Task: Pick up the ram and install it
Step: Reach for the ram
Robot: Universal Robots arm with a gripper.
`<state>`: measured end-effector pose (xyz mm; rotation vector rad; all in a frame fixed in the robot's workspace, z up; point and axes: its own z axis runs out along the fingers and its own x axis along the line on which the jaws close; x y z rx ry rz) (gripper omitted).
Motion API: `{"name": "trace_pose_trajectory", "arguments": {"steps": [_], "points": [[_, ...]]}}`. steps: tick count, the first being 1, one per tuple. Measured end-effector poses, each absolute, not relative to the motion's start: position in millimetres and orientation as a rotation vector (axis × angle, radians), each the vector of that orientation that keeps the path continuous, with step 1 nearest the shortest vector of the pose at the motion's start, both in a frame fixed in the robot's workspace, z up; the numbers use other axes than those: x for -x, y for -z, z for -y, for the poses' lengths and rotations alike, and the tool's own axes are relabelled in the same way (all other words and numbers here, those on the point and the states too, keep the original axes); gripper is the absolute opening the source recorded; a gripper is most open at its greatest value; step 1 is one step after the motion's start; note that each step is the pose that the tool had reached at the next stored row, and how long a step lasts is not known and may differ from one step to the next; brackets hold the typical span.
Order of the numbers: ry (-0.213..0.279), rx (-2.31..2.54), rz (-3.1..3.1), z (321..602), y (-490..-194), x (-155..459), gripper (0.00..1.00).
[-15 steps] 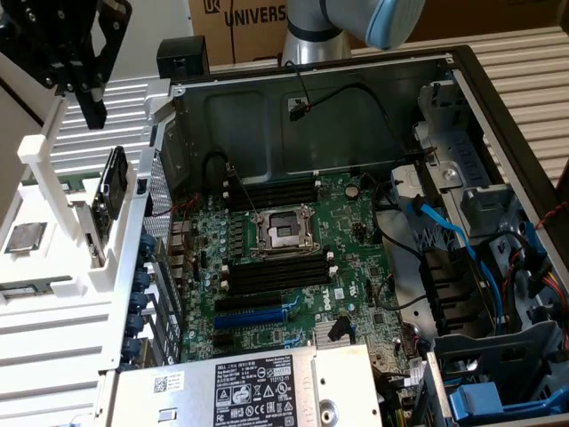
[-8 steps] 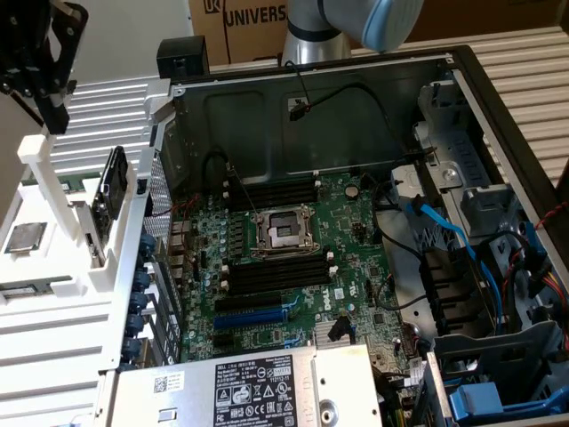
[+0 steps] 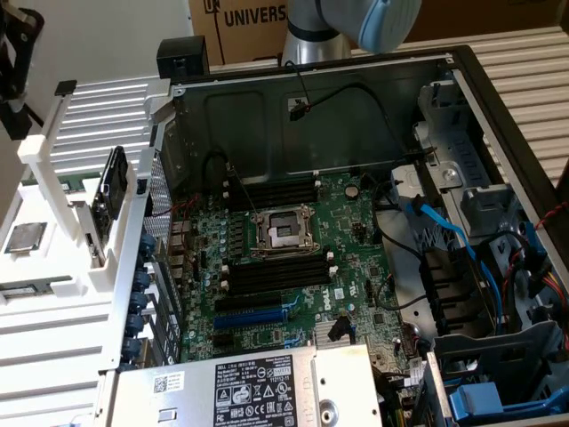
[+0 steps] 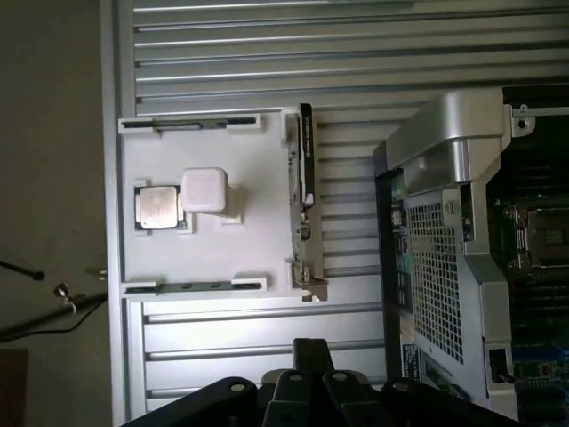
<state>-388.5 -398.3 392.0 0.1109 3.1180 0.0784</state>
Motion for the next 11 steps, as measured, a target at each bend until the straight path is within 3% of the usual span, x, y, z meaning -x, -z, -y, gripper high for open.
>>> {"name": "trace_pose_trajectory", "arguments": {"steps": [11], "points": [[-0.077, -0.111, -3.118, 387.2, -384.1, 438.3, 0.10]]}}
